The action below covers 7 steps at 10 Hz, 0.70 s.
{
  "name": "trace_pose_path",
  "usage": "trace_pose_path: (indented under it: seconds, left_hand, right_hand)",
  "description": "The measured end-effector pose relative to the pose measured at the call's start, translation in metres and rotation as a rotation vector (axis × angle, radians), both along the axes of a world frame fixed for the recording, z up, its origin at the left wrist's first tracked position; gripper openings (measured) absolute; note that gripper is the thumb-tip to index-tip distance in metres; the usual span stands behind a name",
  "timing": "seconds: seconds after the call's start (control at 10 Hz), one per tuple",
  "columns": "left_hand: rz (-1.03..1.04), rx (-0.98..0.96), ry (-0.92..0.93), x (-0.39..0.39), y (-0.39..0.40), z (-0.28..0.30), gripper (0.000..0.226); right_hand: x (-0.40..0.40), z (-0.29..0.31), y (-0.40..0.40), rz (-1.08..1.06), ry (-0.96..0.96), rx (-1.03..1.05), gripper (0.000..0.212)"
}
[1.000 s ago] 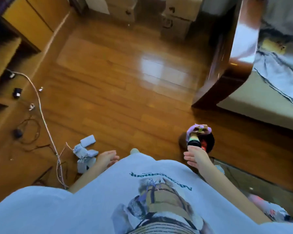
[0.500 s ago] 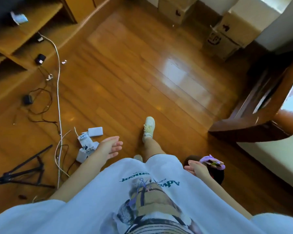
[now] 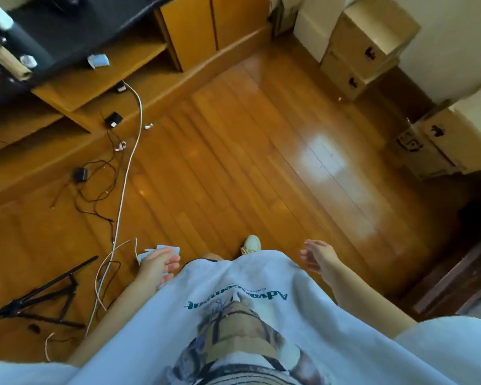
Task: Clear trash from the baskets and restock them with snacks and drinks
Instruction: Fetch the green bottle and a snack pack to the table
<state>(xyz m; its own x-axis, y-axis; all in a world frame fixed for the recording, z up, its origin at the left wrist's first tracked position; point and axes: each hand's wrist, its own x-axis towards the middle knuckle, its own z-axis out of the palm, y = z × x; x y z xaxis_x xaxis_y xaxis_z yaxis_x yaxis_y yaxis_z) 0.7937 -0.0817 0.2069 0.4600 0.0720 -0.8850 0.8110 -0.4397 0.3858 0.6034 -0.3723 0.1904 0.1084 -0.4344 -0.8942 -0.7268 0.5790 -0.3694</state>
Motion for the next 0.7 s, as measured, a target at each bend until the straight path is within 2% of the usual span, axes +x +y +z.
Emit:
trace_pose_path:
  seconds: [0.1, 0.3, 0.5, 0.6, 0.7]
  left_hand:
    - [0.079, 0.012, -0.006, 0.020, -0.013, 0.003, 0.032]
    - [0.235, 0.039, 0.104, 0.064, -0.028, -0.007, 0.037]
    - [0.280, 0.006, 0.157, 0.141, -0.056, -0.037, 0.039]
    - [0.250, -0.011, 0.149, 0.204, -0.088, -0.029, 0.039]
    - [0.188, -0.017, 0.118, 0.268, -0.129, -0.015, 0.036]
  right_hand:
    - [0.068, 0.010, -0.035, 0.123, -0.053, -0.003, 0.017]
    - [0.180, 0.015, -0.079, 0.264, -0.134, 0.032, 0.009]
    - [0.254, 0.010, -0.115, 0.228, -0.079, 0.043, 0.013]
    - [0.277, 0.014, -0.135, 0.209, 0.004, 0.033, 0.009]
    - [0.299, 0.017, -0.152, 0.150, 0.001, 0.040, 0.018]
